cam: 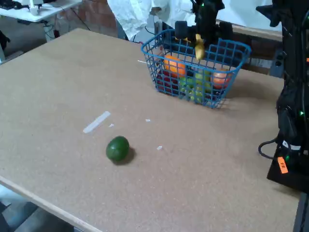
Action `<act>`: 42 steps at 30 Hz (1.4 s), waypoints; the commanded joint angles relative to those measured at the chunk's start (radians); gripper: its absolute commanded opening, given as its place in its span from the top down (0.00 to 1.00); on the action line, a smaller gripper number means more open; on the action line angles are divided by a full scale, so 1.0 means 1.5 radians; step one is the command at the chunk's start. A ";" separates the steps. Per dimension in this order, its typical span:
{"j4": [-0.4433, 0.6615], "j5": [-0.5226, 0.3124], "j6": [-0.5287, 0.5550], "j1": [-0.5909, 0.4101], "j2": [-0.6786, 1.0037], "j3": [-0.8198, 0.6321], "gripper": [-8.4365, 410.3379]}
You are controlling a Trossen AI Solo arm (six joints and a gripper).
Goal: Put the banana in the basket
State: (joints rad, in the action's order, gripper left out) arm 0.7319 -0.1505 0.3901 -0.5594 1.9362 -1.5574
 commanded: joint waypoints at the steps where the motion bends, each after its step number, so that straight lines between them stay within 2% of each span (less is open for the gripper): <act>1: 0.009 -0.011 -0.028 0.000 0.001 0.000 0.98; 8: 0.021 -0.015 -0.012 0.000 0.014 0.003 0.98; 12: 0.028 -0.016 -0.004 -0.001 0.016 0.009 0.92; 15: 0.038 -0.016 0.005 -0.001 0.021 0.009 0.82; 20: 0.037 -0.015 0.003 -0.001 0.022 0.009 0.58; 25: 0.027 -0.014 -0.024 -0.001 0.019 0.009 0.37; 28: 0.011 -0.015 -0.044 -0.001 0.018 0.009 0.28; 32: 0.010 -0.022 -0.071 -0.001 0.017 0.009 0.26; 42: -0.014 -0.027 -0.071 0.000 -0.023 -0.004 0.26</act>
State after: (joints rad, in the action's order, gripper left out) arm 0.7231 -0.1841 0.2852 -0.5606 1.9293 -1.5478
